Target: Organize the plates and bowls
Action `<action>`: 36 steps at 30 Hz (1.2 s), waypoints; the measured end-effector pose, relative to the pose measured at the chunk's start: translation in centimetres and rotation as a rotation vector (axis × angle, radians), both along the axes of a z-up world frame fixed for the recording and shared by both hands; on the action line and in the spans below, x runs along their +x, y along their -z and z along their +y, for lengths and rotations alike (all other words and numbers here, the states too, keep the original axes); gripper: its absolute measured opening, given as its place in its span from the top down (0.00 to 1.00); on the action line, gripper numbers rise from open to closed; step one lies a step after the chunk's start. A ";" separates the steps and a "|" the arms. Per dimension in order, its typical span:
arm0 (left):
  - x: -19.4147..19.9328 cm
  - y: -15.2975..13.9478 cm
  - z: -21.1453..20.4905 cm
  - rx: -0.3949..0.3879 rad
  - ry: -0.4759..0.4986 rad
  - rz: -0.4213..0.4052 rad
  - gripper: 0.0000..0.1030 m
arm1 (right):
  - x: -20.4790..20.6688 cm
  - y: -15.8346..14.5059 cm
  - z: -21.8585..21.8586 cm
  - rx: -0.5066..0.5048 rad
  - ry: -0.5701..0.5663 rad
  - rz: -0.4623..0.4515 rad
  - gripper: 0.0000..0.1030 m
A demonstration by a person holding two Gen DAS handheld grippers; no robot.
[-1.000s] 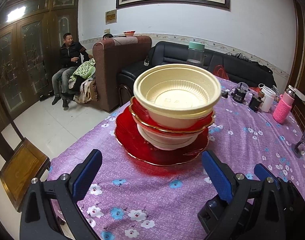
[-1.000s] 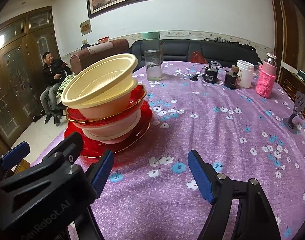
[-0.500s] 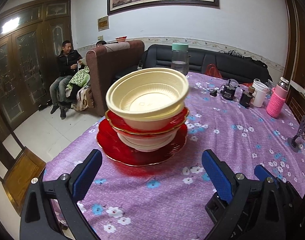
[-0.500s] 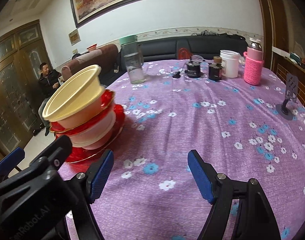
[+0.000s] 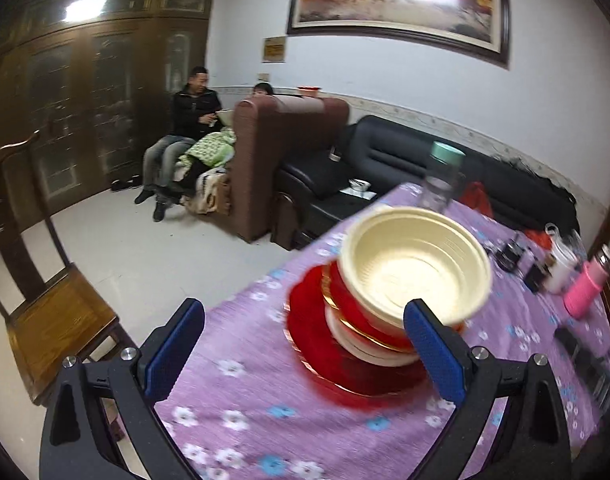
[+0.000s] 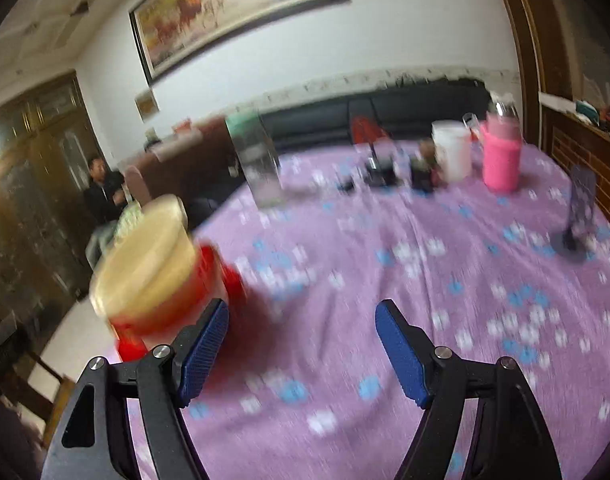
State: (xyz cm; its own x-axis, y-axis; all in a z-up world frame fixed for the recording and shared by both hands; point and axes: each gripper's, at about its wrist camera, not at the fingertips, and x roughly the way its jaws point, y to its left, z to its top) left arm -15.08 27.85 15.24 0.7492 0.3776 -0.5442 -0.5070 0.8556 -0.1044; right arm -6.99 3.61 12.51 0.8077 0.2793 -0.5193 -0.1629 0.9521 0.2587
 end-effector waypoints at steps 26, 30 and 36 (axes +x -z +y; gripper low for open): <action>-2.0 1.6 2.9 -0.004 0.033 -0.008 0.03 | 4.4 -5.6 11.5 -0.436 -0.032 -0.129 0.20; -2.5 2.1 1.1 0.032 0.028 -0.036 0.03 | -0.5 -4.2 7.2 -0.254 -0.043 -0.121 0.14; -1.1 3.7 -3.1 0.082 0.046 0.045 0.00 | -4.8 1.3 5.2 -0.202 -0.021 -0.111 0.12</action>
State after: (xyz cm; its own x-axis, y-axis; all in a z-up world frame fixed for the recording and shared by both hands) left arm -16.21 24.73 11.51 0.7423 0.3878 -0.5464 -0.4692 0.8830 -0.0108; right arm -11.79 8.81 11.25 0.8581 0.1961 -0.4745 -0.2000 0.9789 0.0429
